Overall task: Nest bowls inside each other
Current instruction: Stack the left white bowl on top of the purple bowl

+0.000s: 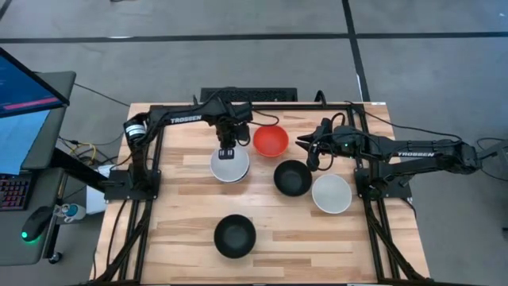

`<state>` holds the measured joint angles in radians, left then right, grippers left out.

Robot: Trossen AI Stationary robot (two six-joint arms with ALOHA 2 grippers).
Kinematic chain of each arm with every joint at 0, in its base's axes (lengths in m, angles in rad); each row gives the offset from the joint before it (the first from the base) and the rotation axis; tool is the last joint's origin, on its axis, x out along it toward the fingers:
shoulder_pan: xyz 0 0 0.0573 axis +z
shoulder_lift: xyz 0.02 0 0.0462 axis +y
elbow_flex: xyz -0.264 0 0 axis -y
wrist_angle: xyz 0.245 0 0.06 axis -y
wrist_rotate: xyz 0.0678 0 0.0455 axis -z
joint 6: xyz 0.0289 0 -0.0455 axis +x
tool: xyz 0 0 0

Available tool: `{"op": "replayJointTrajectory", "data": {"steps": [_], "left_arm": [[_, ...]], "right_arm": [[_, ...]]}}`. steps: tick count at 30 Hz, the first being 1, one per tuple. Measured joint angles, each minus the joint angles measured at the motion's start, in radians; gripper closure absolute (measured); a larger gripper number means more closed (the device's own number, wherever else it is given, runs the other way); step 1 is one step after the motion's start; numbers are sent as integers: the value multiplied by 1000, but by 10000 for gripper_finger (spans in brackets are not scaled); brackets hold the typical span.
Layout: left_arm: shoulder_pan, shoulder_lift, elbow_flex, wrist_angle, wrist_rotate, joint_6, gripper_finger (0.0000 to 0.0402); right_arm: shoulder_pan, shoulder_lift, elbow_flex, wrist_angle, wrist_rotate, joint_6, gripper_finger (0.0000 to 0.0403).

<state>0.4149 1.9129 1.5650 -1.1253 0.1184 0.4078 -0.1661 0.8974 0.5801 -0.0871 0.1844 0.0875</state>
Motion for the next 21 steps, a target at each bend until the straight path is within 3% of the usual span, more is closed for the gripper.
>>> {"op": "replayJointTrajectory", "data": {"steps": [6, 16, 21], "left_arm": [[0, 0, 0, -5, -12, -9, 384], [2, 1, 7, -13, 103, -52, 353], [2, -1, 23, -53, 101, -73, 328]], "right_arm": [[0, 0, 0, 4, 0, 0, 294], [0, 0, 0, 6, 0, 0, 294], [-10, 0, 0, 5, 0, -1, 294]]}}
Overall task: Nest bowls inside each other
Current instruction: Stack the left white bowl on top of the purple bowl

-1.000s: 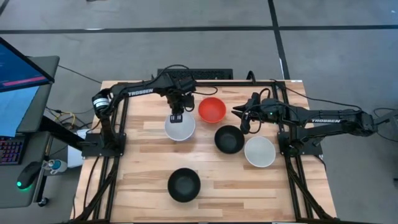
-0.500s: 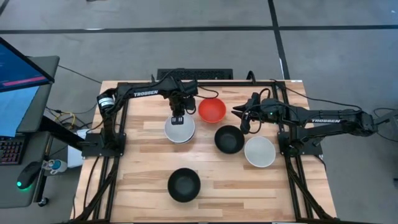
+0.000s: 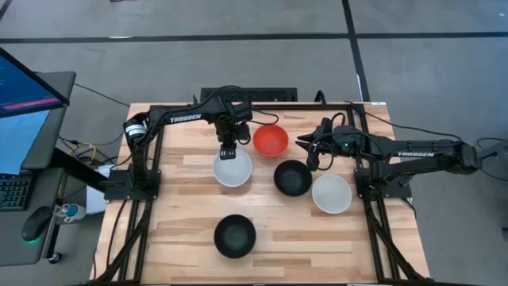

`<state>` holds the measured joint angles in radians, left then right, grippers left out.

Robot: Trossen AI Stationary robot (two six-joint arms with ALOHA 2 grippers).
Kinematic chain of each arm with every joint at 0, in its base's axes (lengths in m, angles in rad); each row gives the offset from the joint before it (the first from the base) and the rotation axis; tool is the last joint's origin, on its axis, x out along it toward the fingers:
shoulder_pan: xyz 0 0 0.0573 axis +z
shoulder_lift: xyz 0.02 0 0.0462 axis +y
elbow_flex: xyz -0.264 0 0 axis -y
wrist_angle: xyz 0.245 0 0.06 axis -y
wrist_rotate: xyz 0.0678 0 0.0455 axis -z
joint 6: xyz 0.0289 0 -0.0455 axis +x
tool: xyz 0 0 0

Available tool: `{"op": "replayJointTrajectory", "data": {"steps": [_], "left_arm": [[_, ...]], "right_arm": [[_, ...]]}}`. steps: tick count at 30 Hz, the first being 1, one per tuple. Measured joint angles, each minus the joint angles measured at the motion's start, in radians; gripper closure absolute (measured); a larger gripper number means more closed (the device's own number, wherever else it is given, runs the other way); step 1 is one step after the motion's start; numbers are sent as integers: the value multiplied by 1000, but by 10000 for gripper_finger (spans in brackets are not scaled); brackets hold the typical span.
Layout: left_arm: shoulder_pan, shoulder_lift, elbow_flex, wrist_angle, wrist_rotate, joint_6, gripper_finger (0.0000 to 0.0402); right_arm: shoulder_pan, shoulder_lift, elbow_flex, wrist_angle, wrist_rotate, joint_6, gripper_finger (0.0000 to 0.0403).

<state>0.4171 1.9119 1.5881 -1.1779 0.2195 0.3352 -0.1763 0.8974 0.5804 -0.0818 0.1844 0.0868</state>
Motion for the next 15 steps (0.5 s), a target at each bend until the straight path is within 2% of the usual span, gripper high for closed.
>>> {"op": "replayJointTrajectory", "data": {"steps": [4, 11, 15], "left_arm": [[0, 4, -22, -22, -17, 4, 329], [1, 5, -23, -19, -38, -5, 386], [-1, 3, -21, -20, -77, -19, 397]], "right_arm": [[-17, 0, 0, 0, 0, 0, 294], [-25, 0, 0, 0, 0, 0, 294], [-25, 0, 0, 0, 0, 1, 294]]}}
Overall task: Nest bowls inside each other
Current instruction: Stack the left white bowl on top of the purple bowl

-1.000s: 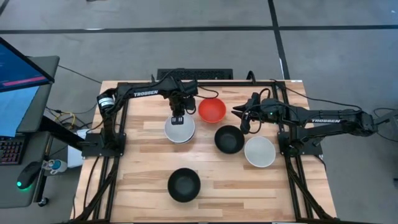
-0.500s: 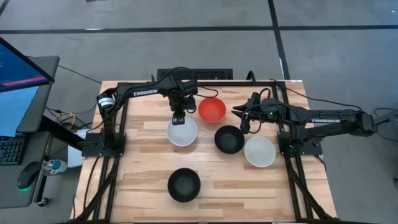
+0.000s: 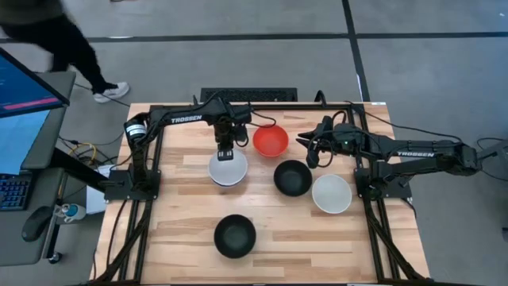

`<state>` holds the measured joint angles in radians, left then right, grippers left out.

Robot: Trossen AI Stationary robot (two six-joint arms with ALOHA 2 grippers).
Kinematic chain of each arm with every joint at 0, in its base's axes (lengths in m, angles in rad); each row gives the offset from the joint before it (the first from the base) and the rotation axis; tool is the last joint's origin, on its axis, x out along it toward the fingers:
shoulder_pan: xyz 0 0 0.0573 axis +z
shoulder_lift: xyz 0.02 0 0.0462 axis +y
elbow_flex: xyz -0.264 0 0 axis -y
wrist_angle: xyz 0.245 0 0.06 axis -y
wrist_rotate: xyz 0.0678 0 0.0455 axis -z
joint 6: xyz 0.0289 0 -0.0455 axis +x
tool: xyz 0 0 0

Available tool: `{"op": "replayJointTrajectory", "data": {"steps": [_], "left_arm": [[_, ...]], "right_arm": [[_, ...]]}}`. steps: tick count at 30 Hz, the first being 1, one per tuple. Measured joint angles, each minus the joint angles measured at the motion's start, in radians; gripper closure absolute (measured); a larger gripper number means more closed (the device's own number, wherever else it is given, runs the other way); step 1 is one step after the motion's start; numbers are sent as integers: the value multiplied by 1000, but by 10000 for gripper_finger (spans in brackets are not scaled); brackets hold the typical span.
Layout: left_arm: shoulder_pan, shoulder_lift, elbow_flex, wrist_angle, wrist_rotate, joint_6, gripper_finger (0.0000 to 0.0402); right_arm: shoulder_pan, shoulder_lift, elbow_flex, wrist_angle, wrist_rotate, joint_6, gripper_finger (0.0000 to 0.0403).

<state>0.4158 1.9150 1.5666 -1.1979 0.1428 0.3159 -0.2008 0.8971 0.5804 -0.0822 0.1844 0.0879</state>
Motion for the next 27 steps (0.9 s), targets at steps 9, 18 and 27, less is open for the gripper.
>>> {"op": "replayJointTrajectory", "data": {"steps": [9, 18, 27], "left_arm": [[-25, -83, 208, 17, 6, -17, 347], [-5, -86, 124, -73, 34, -23, 332], [-58, -87, -79, 101, 107, -61, 376]], "right_arm": [[-62, 0, 0, -9, -1, 236, 294], [-142, 0, 0, -128, -29, 331, 294], [-140, 0, 0, -127, -31, 331, 294]]}}
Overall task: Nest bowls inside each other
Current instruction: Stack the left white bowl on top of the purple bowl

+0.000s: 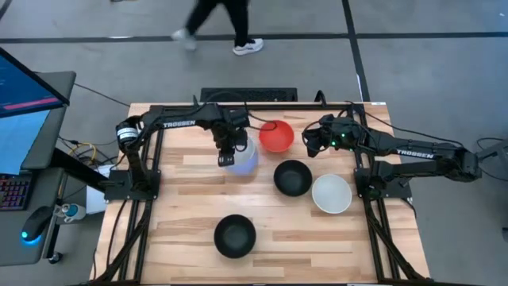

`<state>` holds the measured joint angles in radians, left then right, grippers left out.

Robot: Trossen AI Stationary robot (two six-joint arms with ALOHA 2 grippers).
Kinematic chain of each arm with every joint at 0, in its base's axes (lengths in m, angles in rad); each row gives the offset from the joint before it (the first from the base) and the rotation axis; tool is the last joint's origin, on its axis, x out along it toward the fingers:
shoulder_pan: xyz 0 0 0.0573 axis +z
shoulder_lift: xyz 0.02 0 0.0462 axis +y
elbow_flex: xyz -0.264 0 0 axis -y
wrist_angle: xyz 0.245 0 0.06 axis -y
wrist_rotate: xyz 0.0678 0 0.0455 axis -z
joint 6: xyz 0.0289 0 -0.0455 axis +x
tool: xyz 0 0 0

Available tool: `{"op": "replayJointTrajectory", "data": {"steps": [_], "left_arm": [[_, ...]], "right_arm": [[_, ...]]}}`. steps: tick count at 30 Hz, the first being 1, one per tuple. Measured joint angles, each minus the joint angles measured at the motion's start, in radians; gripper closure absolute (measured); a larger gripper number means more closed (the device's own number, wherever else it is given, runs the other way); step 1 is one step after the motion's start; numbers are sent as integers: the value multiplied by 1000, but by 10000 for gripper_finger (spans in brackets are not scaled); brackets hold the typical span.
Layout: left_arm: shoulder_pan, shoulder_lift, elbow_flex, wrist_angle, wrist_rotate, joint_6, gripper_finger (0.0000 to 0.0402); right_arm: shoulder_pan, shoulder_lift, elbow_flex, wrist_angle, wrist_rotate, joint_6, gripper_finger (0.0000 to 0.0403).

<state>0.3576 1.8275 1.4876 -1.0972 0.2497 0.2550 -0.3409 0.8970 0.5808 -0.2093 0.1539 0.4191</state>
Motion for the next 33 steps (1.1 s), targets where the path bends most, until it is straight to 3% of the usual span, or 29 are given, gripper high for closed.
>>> {"op": "replayJointTrajectory", "data": {"steps": [6, 15, 28, 33], "left_arm": [[-22, 0, 0, 48, 7, -10, 398], [-48, 7, 0, 115, 6, -1, 401], [-75, 82, -3, 186, 82, 130, 401], [-110, 151, 82, 188, -1, 189, 401]], "right_arm": [[-10, 0, 0, 0, 0, -7, 294], [-15, 0, 0, 1, 2, -7, 294], [-12, -4, 0, 13, -1, 0, 294], [-6, -11, 0, 23, -27, 0, 294]]}}
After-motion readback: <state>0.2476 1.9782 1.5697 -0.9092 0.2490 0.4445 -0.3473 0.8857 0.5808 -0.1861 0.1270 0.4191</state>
